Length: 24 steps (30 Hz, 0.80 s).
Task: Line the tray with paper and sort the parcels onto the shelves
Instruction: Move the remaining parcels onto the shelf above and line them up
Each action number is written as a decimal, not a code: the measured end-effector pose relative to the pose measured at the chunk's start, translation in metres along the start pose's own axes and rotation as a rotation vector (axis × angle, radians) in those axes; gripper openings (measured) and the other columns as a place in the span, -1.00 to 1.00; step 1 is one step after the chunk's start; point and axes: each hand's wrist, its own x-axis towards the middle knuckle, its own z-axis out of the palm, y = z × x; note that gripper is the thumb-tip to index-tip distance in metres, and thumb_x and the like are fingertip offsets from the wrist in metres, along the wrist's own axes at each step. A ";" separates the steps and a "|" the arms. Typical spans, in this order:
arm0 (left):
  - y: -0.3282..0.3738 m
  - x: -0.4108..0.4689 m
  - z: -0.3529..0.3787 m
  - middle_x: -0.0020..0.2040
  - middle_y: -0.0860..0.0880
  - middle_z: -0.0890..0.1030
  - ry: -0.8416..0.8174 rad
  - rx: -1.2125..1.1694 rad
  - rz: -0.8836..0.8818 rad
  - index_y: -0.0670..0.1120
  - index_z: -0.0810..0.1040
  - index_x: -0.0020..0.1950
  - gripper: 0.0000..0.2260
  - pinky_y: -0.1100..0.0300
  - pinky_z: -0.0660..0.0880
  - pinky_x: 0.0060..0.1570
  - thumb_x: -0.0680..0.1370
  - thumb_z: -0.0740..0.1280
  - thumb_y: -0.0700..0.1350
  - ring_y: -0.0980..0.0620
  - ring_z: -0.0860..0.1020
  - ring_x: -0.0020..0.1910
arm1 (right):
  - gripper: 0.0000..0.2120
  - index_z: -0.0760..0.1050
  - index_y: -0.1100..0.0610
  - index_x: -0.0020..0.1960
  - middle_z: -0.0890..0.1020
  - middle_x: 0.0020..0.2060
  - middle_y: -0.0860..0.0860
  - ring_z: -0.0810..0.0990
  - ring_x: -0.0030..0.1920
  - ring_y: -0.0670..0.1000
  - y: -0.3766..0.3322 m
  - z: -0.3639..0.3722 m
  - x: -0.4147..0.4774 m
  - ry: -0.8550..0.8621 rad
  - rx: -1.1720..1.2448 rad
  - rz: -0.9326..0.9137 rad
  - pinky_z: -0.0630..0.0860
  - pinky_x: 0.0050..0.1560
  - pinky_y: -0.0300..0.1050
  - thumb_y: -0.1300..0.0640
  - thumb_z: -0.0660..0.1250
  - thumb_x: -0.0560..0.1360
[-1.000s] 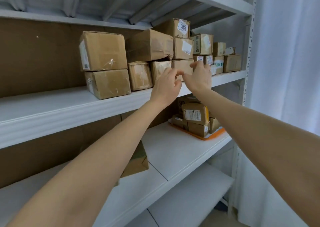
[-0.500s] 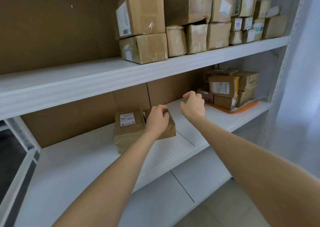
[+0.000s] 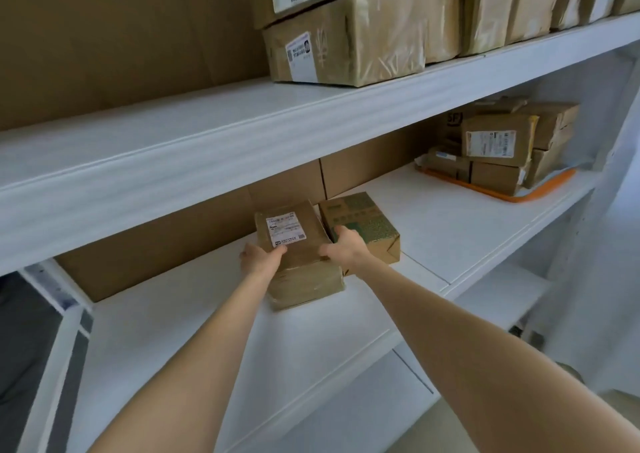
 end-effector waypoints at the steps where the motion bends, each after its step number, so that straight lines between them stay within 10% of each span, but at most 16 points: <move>1: -0.003 0.007 0.001 0.45 -0.19 0.29 -0.032 -0.035 -0.047 -0.19 0.17 0.48 -0.29 -0.02 0.36 0.24 0.48 0.41 0.08 -0.19 0.35 0.38 | -0.36 0.26 0.14 0.48 0.41 0.36 0.13 0.46 0.28 0.17 -0.001 0.005 0.007 -0.028 0.023 0.012 0.47 0.29 0.12 0.04 0.38 0.46; 10: -0.011 0.044 0.007 0.35 -0.17 0.42 -0.256 -0.221 -0.204 -0.10 0.10 0.52 -0.13 -0.12 0.45 0.21 0.37 0.37 0.26 -0.18 0.45 0.26 | -0.67 0.51 0.16 0.15 0.60 -0.06 0.07 0.59 -0.05 0.11 -0.008 0.026 0.039 0.041 -0.099 0.008 0.59 0.07 0.03 -0.03 0.34 0.49; 16: -0.007 0.048 -0.007 -0.10 -0.16 0.58 -0.317 0.004 -0.231 -0.10 0.48 0.19 -0.39 0.04 0.55 -0.32 0.44 0.20 0.38 -0.16 0.57 -0.16 | -0.47 0.52 0.13 0.18 0.61 0.01 0.07 0.60 0.03 0.14 -0.013 0.020 0.038 -0.018 -0.341 0.116 0.56 0.13 0.05 -0.29 0.25 0.49; 24: -0.022 0.054 -0.009 0.18 -0.20 0.55 -0.484 -0.087 -0.421 -0.10 0.47 0.26 -0.24 -0.36 0.32 0.21 0.35 0.21 0.48 -0.25 0.49 0.16 | -0.18 0.24 0.15 0.48 0.42 0.36 0.22 0.49 0.26 0.34 -0.014 0.017 0.031 -0.267 0.024 0.347 0.53 0.04 0.28 -0.33 0.35 0.42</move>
